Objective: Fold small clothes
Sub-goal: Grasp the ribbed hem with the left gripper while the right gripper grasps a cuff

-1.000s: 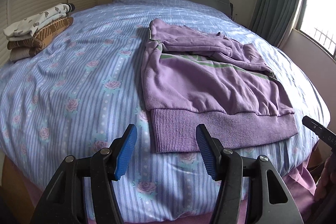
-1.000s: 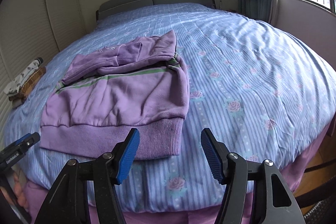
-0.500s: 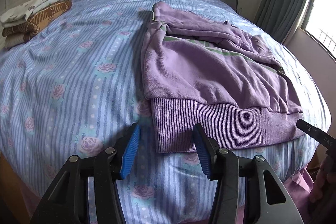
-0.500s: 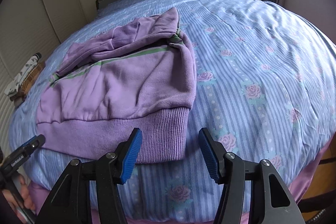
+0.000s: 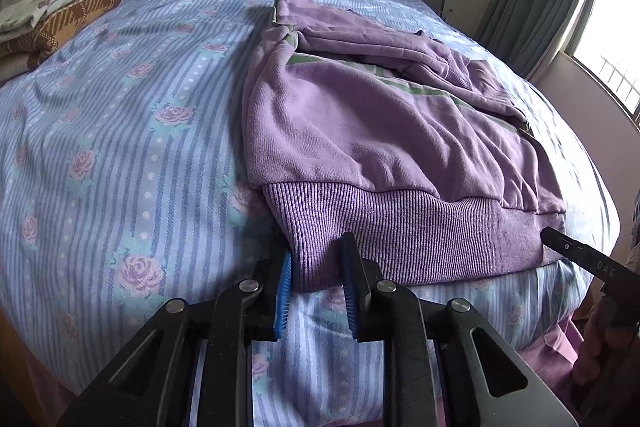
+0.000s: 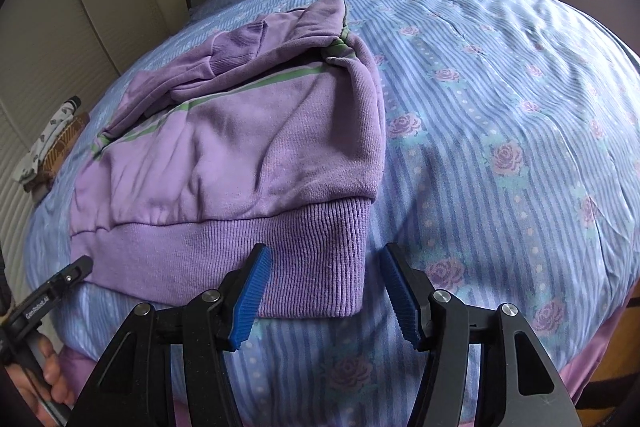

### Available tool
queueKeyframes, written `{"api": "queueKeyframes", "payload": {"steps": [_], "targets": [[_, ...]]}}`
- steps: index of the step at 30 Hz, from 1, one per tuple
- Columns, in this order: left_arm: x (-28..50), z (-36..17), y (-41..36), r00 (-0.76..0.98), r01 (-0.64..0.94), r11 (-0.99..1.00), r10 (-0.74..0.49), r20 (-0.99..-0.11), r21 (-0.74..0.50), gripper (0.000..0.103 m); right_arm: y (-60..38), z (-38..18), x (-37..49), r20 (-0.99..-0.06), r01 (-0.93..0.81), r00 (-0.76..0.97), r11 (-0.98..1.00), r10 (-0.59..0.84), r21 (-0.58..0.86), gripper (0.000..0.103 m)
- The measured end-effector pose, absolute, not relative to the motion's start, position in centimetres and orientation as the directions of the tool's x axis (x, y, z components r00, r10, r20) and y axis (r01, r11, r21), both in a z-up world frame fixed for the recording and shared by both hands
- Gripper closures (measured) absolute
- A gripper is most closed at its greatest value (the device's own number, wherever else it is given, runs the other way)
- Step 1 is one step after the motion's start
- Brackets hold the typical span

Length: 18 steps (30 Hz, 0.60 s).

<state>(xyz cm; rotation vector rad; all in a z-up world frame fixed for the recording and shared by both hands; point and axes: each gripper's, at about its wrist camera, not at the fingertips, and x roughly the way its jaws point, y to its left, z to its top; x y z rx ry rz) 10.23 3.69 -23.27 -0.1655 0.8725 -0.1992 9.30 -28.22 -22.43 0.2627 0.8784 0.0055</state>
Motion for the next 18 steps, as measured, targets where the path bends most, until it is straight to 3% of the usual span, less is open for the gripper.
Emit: {"api": "queueKeyframes", "payload": {"steps": [2, 7, 10, 18], "targets": [[10.1, -23.1, 3.5, 0.629, 0.112, 0.970, -0.238, -0.740, -0.217, 0.087, -28.1, -22.4, 9.3, -0.757, 0.093, 0.642, 0.968, 0.121, 0.233, 0.050], [9.7, -22.4, 3.6, 0.642, 0.122, 0.970, -0.238, -0.729, -0.210, 0.091, -28.2, -22.1, 9.4, -0.754, 0.070, 0.637, 0.962, 0.160, 0.262, 0.086], [9.4, -22.0, 3.6, 0.649, 0.137, 0.970, -0.242, -0.722, -0.203, 0.091, -28.0, -21.6, 9.0, -0.747, 0.063, 0.645, 0.964, 0.159, 0.259, 0.092], [8.3, -19.5, 4.6, 0.684, 0.141, 0.961, -0.267, -0.679, -0.236, 0.091, -28.3, -18.6, 7.2, -0.695, 0.060, 0.701, 0.959, 0.158, 0.278, 0.094]]}}
